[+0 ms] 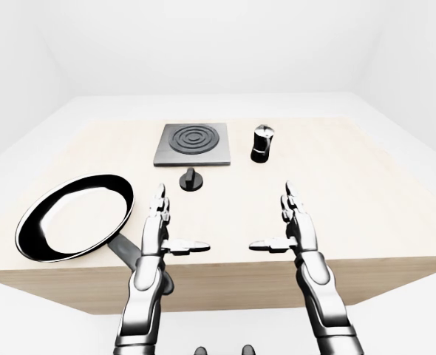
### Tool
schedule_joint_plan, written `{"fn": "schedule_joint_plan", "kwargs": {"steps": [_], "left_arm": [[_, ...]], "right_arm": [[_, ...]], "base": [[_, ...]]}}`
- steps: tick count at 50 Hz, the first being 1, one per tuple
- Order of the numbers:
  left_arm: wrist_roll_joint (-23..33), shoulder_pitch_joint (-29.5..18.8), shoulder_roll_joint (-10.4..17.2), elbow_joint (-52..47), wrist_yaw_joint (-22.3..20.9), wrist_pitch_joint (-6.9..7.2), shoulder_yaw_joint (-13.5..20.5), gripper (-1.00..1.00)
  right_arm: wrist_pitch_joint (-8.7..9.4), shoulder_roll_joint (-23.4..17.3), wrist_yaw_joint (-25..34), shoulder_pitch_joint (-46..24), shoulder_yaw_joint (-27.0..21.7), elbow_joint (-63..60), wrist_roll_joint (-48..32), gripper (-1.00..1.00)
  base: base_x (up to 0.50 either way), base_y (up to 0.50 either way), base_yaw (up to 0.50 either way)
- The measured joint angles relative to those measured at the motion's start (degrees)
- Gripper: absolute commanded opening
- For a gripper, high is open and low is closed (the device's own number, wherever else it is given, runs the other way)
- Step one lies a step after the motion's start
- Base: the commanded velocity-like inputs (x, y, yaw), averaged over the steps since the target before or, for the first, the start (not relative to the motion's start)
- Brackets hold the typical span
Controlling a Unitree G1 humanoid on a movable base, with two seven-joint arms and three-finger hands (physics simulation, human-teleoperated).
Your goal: Turn on the stove.
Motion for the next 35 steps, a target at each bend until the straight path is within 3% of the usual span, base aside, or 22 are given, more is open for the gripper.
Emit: {"fn": "schedule_joint_plan", "kwargs": {"steps": [9, 35], "left_arm": [[-0.67, 0.3, 0.42, -1.51, -1.18, 1.19, 0.99, 1.0], [-1.26, 0.02, 0.78, -1.14, -1.98, 1.73, 1.74, 1.0]], "right_arm": [[-1.11, -0.48, 0.65, 0.07, -0.71, 1.09, -0.85, 1.0], [-2.49, -0.76, 1.13, -0.2, -1.06, 3.25, -1.86, 1.0]], "base": [[0.0, 0.0, 0.0], [0.0, 0.0, 0.0]]}}
